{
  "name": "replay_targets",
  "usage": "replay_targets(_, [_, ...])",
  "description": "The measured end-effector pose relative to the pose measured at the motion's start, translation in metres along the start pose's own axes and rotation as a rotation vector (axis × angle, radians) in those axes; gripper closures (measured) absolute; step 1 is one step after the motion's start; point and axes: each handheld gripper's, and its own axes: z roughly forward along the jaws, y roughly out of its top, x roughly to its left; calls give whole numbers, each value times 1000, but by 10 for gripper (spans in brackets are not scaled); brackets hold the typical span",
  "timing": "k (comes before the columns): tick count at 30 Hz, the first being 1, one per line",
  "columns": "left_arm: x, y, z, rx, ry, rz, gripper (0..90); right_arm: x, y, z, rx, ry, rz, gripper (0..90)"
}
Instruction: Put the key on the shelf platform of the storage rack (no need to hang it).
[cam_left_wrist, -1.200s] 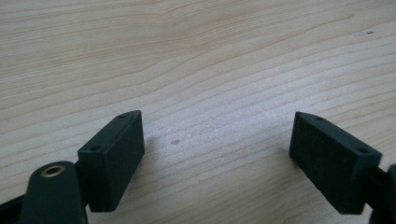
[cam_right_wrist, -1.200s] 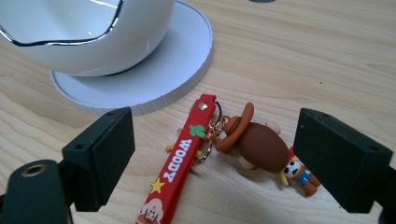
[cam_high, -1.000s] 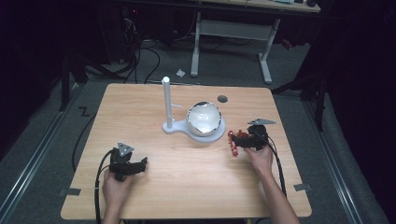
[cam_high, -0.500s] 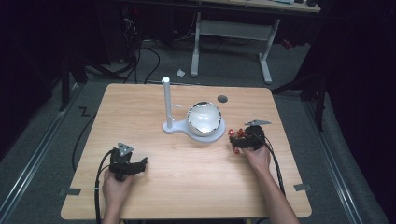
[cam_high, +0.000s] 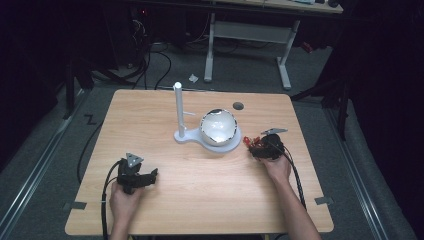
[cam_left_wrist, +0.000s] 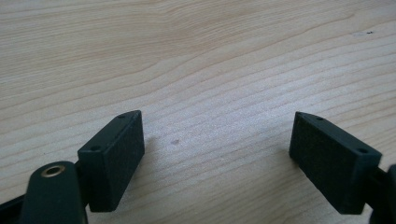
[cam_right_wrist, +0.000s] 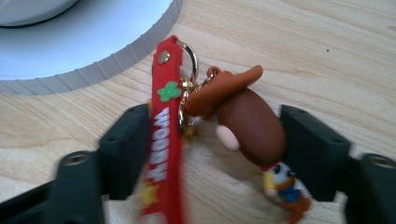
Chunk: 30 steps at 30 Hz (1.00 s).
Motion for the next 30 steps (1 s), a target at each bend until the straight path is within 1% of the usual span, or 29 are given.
replay_targets(1, [0, 0, 0, 0, 0, 0, 184, 0, 0, -2, -3, 1, -3, 418])
replay_targets(2, [0, 0, 0, 0, 0, 0, 184, 0, 0, -2, -3, 1, -3, 418])
replay_targets(3, [0, 0, 0, 0, 0, 1, 184, 0, -1, -3, -5, 1, -8, 466])
replay_targets(5, [0, 0, 0, 0, 0, 0, 184, -1, -2, -5, -6, 1, -5, 531])
replay_targets(7, [0, 0, 0, 0, 0, 1, 184, -3, -3, -6, -12, 7, -8, 561])
replay_targets(11, [0, 0, 0, 0, 0, 0, 184, -4, -4, -7, -8, 19, -2, 589])
replay_targets(12, [0, 0, 0, 0, 0, 0, 184, -5, -4, -8, -8, 38, 8, 603])
replay_targets(16, [0, 0, 0, 0, 0, 1, 184, -7, -6, -9, -18, 57, 18, 620])
replay_targets(20, [0, 0, 0, 0, 0, 1, 184, -5, -5, -13, -46, 53, 18, 630])
replay_targets(23, [0, 0, 0, 0, 0, 0, 184, -5, -4, -18, -49, 45, 5, 631])
replay_targets(26, [0, 0, 0, 0, 0, 0, 184, -8, -5, -24, -53, 50, 12, 631])
replay_targets(29, [0, 0, 0, 0, 0, 0, 184, -10, -6, -27, -63, 47, 8, 632])
replay_targets(30, [0, 0, 0, 0, 0, 0, 184, -10, -6, -30, -68, 52, 16, 631])
